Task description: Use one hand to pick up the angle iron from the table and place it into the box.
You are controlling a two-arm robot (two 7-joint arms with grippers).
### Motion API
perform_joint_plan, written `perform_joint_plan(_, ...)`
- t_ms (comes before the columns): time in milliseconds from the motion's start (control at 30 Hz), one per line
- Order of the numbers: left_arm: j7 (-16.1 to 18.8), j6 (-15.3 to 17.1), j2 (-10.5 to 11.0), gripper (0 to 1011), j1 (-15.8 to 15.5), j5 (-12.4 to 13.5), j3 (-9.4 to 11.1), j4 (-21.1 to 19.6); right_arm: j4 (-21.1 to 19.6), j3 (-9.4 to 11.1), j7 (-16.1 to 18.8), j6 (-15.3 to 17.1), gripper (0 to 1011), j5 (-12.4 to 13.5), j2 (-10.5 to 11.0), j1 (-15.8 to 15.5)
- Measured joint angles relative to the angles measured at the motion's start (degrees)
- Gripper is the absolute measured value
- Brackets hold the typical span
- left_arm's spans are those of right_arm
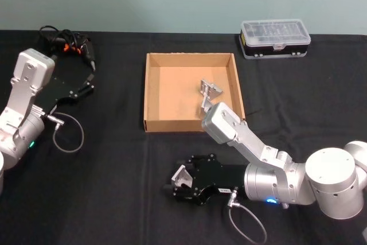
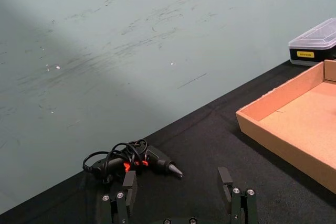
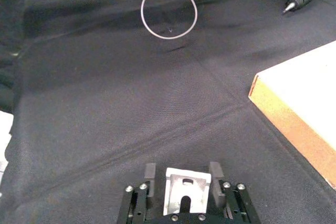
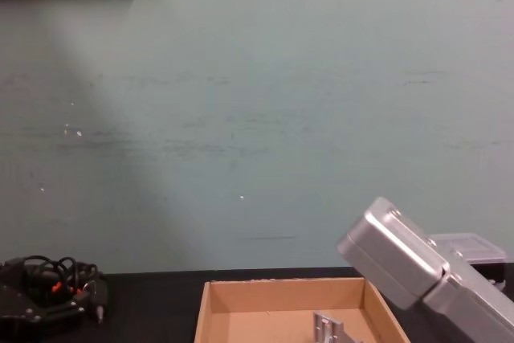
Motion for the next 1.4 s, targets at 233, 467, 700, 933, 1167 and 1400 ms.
perform_joint_plan(233, 0.0, 0.0, 0.0, 1000, 0.0, 0.0, 0.0, 0.0, 0.02, 0.15, 0.22, -0.19, 463, -0.08, -0.01, 0.08)
perform_joint_plan(467, 0.0, 0.0, 0.0, 1000, 0.0, 0.0, 0.0, 0.0, 0.07, 0.3, 0.42, -0.39, 458, -0.06, 0.05, 0.07)
perform_joint_plan(700, 0.0, 0.0, 0.0, 1000, 0.0, 0.0, 0.0, 0.0, -0.46, 0.95, 0.45, -0.78, 458, 0.62, -0.31, 0.45)
perform_joint_plan(933, 0.0, 0.0, 0.0, 1000, 0.0, 0.0, 0.0, 0.0, -1.17, 2.54, 0.09, -2.2, 458, 1.53, -1.64, 3.14)
perform_joint_plan(1167, 0.0, 0.0, 0.0, 1000, 0.0, 0.0, 0.0, 0.0, 1.13, 3.78, -1.14, -4.71, 458, 1.4, -3.63, 7.33)
perform_joint_plan(1400, 0.0, 0.0, 0.0, 1000, 0.0, 0.0, 0.0, 0.0, 6.94, 4.16, -2.85, -7.15, 458, -0.11, -6.46, 11.02)
